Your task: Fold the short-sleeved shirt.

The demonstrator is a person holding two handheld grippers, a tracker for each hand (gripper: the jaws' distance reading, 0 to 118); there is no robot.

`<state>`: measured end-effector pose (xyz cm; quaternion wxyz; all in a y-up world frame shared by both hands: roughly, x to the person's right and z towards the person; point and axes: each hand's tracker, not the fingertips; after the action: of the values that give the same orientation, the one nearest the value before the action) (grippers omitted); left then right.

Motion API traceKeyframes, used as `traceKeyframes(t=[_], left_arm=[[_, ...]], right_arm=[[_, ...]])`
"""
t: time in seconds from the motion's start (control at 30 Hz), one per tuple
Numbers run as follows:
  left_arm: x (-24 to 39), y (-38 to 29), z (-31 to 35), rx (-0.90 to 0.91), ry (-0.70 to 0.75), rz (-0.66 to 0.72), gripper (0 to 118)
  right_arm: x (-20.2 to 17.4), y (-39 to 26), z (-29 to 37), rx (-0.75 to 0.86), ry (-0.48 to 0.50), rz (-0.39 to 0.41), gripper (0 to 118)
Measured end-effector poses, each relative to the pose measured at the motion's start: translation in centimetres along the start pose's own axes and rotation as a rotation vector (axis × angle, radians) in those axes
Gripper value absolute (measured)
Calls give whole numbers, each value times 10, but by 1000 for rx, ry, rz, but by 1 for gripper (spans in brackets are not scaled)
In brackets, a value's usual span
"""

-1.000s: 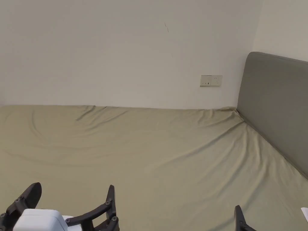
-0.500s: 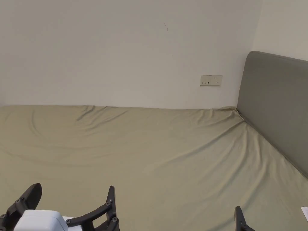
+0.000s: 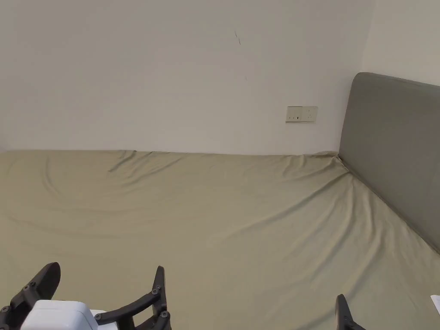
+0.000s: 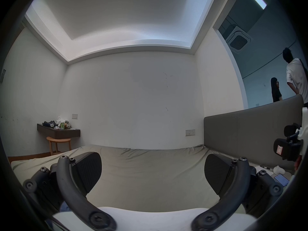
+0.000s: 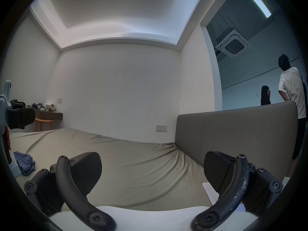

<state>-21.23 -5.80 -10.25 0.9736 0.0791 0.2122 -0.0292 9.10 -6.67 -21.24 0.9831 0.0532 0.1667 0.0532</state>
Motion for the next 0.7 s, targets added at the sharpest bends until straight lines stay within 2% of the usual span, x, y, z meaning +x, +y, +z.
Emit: traceKeyframes(t=[0.23,0.4,0.57,0.63,0.7], left_arm=[[-1,0,0,-3,0,5,118],[-1,0,0,-5,1,8,118],[-2,1,0,-3,3,8,118],[-2,2,0,-4,2,7,118],[-2,2,1,-2,3,5,118]], right_arm=[[-2,0,-1,-5,4,3,118],[-4,3,-5,-63,106,15,118],[-10,8,-2,-80,146,-13,118],[-13,10,1,-61,136,-33,118],[-14,14,4,-48,75,-32,118]])
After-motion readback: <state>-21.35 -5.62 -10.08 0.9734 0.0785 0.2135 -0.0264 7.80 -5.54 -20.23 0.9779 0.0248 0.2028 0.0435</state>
